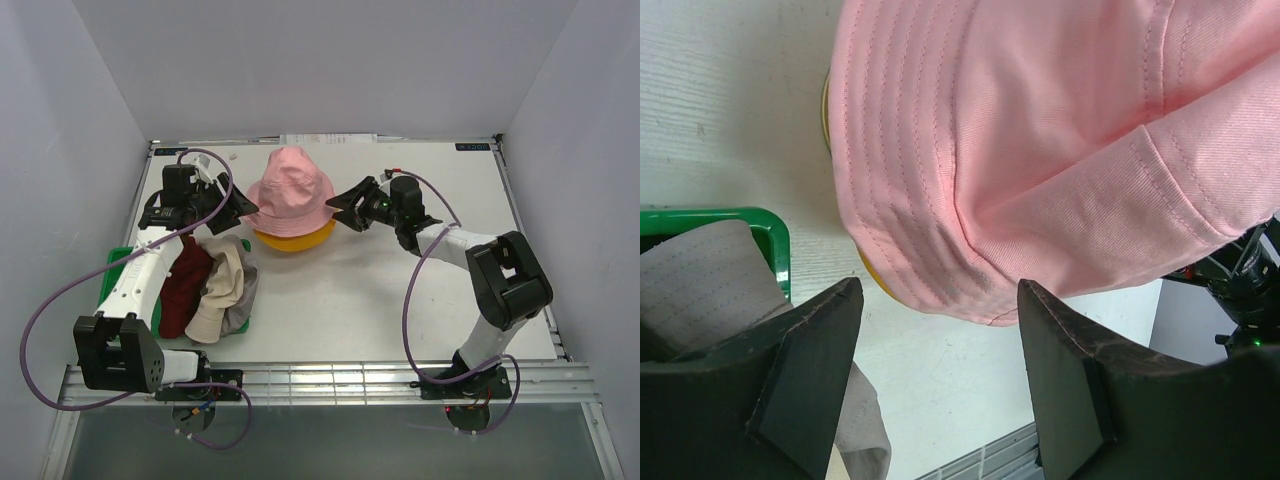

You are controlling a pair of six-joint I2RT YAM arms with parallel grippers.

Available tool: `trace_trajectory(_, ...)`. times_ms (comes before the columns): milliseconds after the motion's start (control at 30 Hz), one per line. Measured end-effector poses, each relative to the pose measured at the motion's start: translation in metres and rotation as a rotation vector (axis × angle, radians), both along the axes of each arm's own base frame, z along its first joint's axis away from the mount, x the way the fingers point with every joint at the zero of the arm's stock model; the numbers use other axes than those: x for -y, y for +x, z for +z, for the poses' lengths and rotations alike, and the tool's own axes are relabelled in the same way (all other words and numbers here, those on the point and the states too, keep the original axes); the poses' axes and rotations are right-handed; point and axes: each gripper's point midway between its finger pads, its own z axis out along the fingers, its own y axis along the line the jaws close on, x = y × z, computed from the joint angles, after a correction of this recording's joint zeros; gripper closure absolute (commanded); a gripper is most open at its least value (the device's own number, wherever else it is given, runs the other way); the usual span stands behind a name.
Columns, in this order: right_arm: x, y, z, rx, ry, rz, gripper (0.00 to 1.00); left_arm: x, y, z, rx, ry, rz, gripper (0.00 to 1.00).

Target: Stack the hats

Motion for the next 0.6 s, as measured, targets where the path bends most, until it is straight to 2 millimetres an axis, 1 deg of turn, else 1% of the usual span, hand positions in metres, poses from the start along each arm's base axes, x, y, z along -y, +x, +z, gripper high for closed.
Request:
trace_trajectory(67,0.000,0.002,0.002,0.000,0.014,-0.011,0.47,0.000,0.000,0.000,0.000,0.000,0.000,0.27)
trace_trajectory(167,-0.002,0.005,0.003,0.005,0.030,-0.019,0.56,0.000,0.000,0.000,0.000,0.001,-0.001,0.27)
trace_trajectory(333,-0.004,0.007,-0.003,-0.012,0.038,-0.021,0.60,0.000,0.000,0.000,0.001,0.003,-0.002,0.27)
trace_trajectory(433,-0.005,0.007,-0.007,-0.019,0.036,-0.021,0.69,0.000,0.000,0.000,0.001,0.003,-0.003,0.27)
trace_trajectory(467,-0.005,0.008,-0.009,-0.022,0.034,-0.021,0.74,0.000,0.000,0.000,0.002,0.003,-0.003,0.27)
trace_trajectory(600,-0.006,0.008,-0.015,-0.035,0.032,-0.019,0.83,0.000,0.000,0.000,0.003,0.005,-0.006,0.27)
